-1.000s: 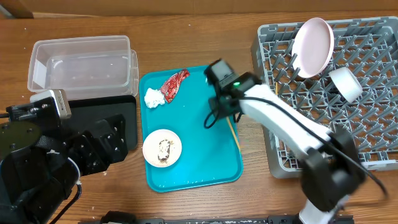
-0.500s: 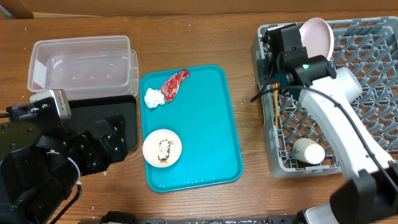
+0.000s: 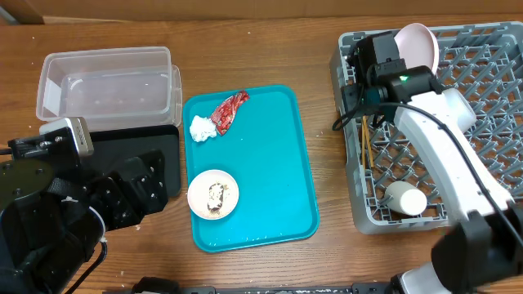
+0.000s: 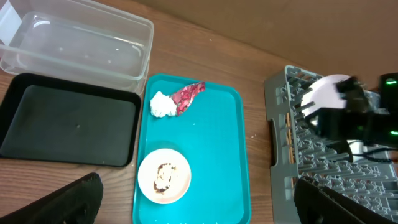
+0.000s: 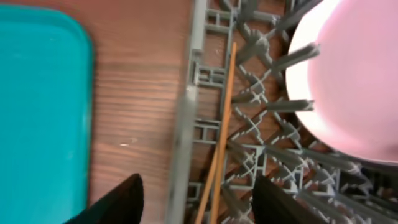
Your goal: Sort waste into correct bins and load items into the dishwasher
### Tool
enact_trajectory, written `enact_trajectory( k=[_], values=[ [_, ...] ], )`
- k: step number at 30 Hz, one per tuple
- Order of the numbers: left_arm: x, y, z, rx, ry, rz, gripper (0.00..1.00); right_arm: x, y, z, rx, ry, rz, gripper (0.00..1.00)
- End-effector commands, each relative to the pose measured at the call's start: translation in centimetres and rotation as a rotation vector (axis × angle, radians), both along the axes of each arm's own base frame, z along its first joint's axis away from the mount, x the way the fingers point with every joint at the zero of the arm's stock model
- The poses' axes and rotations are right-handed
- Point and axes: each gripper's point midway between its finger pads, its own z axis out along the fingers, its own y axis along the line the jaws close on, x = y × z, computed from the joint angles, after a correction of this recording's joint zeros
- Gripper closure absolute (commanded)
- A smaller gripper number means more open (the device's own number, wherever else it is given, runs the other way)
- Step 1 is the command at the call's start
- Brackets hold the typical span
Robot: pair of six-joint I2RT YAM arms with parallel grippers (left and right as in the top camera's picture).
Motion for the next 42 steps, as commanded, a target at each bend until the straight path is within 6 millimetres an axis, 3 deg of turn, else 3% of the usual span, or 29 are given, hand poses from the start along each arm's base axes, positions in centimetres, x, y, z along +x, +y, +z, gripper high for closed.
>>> enact_trajectory(
  k=[1, 3, 4, 5, 10, 15, 19, 24, 28, 36, 39, 42],
  values=[
    [0.1, 0.0, 0.3, 0.004, -0.01, -0.004, 0.0, -1.6, 3.0, 10.3, 0.13, -0.232, 0.047, 0.36],
    [0.1, 0.0, 0.3, 0.004, -0.01, -0.004, 0.0, -3.6, 4.9, 13.3, 0.183, -0.293, 0.115, 0.27],
    [0.1, 0.0, 0.3, 0.004, -0.01, -0.004, 0.0, -4.7, 5.7, 14.7, 0.206, -0.322, 0.147, 0.1],
    [0.1, 0.0, 0.3, 0.004, -0.01, -0.004, 0.0, -5.8, 6.4, 15.9, 0.226, -0.35, 0.178, 0.0],
    [0.1, 0.0, 0.3, 0.004, -0.01, -0.004, 0.0, -11.7, 9.0, 19.6, 0.308, -0.412, 0.326, 0.0],
    [0.1, 0.0, 0.3, 0.004, -0.01, -0.004, 0.0, -16.4, 9.8, 18.6, 0.339, -0.3, 0.434, 0.0],
    [0.1, 0.0, 0.3, 0.004, -0.01, -0.004, 0.0, -17.9, 9.0, 17.1, 0.31, -0.216, 0.436, 0.0],
    [0.1, 0.0, 0.3, 0.004, -0.01, -0.004, 0.0, -18.4, 8.3, 16.3, 0.278, -0.182, 0.424, 0.0],
    [0.1, 0.0, 0.3, 0.004, -0.01, -0.004, 0.0, -18.1, 7.7, 16.8, 0.257, -0.219, 0.405, 0.0],
    [0.1, 0.0, 0.3, 0.004, -0.01, -0.004, 0.0, -13.9, 10.1, 19.2, 0.238, -0.512, 0.521, 0.0],
    [0.1, 0.0, 0.3, 0.005, -0.01, -0.004, 0.0, -12.4, 10.2, 18.1, 0.245, -0.591, 0.51, 0.0],
    [0.1, 0.0, 0.3, 0.004, -0.01, -0.004, 0.0, -11.9, 10.2, 15.8, 0.271, -0.616, 0.509, 0.0]
  ],
)
